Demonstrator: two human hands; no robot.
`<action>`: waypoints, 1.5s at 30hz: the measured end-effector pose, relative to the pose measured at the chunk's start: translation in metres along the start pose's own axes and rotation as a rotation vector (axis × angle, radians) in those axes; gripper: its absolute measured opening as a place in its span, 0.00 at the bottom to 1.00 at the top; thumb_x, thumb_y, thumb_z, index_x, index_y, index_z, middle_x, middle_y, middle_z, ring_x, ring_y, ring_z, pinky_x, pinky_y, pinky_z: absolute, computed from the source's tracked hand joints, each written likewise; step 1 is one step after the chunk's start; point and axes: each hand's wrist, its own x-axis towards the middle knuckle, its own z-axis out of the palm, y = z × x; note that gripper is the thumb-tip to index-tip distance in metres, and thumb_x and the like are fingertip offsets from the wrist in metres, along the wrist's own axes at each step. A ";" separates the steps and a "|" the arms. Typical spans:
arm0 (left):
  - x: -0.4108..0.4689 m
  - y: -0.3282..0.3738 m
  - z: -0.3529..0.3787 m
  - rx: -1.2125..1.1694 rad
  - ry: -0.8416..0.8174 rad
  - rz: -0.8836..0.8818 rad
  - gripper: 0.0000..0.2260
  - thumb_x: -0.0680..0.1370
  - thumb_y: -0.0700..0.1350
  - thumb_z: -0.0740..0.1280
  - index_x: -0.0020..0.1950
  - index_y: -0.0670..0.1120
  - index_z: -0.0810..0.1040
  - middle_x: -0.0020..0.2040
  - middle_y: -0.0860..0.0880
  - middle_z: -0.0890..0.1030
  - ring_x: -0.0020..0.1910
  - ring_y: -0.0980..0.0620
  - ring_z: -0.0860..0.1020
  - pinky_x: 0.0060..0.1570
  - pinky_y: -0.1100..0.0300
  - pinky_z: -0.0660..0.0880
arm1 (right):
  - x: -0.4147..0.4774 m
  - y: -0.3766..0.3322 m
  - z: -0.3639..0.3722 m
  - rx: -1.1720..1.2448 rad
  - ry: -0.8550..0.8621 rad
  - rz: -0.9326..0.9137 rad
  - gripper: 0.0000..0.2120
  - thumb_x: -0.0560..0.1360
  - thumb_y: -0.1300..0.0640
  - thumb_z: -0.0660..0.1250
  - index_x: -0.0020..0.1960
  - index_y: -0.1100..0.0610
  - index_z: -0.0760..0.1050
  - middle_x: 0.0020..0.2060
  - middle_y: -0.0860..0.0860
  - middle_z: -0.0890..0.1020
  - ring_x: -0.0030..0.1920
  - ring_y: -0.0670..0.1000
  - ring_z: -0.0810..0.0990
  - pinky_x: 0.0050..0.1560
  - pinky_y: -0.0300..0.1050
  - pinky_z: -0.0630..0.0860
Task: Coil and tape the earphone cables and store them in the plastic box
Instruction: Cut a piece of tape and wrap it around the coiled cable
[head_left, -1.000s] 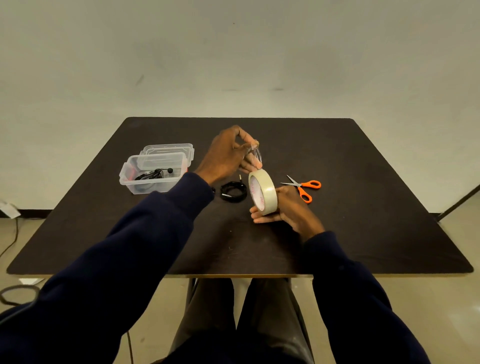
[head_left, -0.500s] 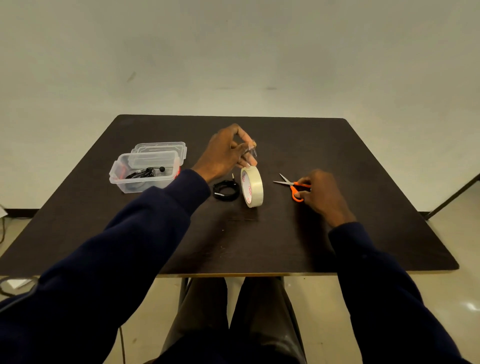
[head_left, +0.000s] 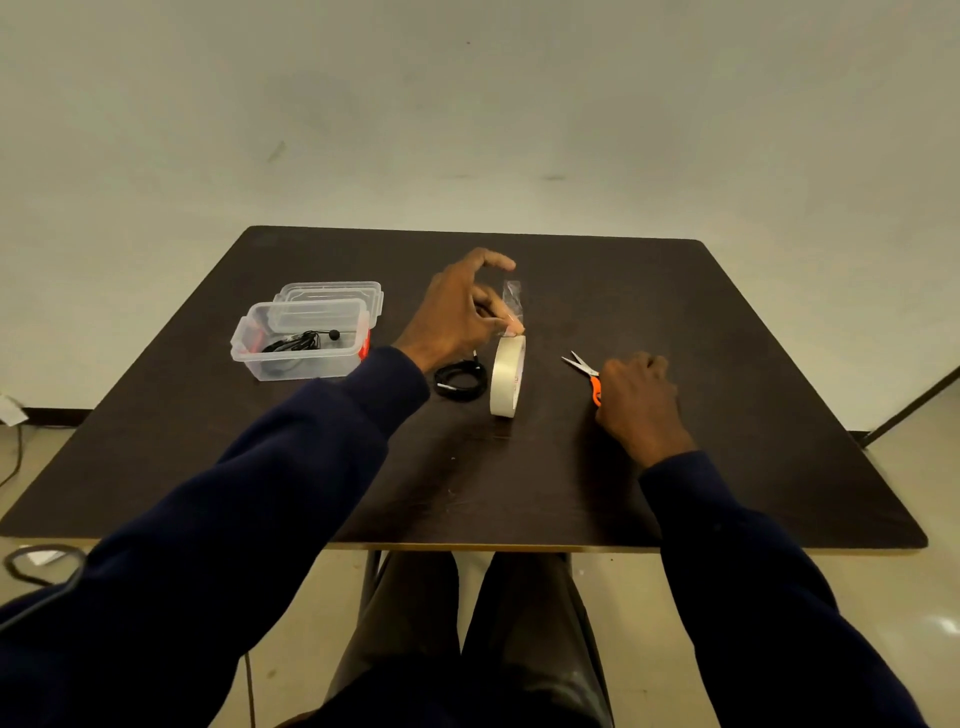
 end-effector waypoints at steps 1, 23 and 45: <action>0.000 0.000 0.001 0.003 0.003 -0.006 0.30 0.71 0.37 0.80 0.70 0.44 0.73 0.41 0.47 0.87 0.40 0.58 0.86 0.46 0.70 0.79 | -0.001 0.001 -0.002 -0.011 -0.002 0.000 0.12 0.80 0.59 0.64 0.62 0.61 0.76 0.61 0.63 0.75 0.64 0.65 0.72 0.55 0.58 0.77; -0.002 0.001 -0.005 -0.148 0.003 -0.029 0.04 0.77 0.38 0.74 0.50 0.37 0.85 0.42 0.45 0.87 0.43 0.50 0.88 0.43 0.58 0.84 | -0.007 0.004 0.020 0.822 0.155 -0.056 0.19 0.77 0.61 0.71 0.67 0.51 0.77 0.53 0.51 0.81 0.47 0.45 0.80 0.48 0.33 0.75; -0.001 -0.007 0.001 -0.011 0.004 0.115 0.03 0.77 0.38 0.74 0.49 0.40 0.86 0.45 0.48 0.86 0.45 0.57 0.85 0.47 0.63 0.82 | 0.030 0.008 -0.095 0.379 -0.241 -0.591 0.19 0.73 0.53 0.76 0.63 0.49 0.78 0.50 0.47 0.79 0.50 0.50 0.78 0.46 0.44 0.74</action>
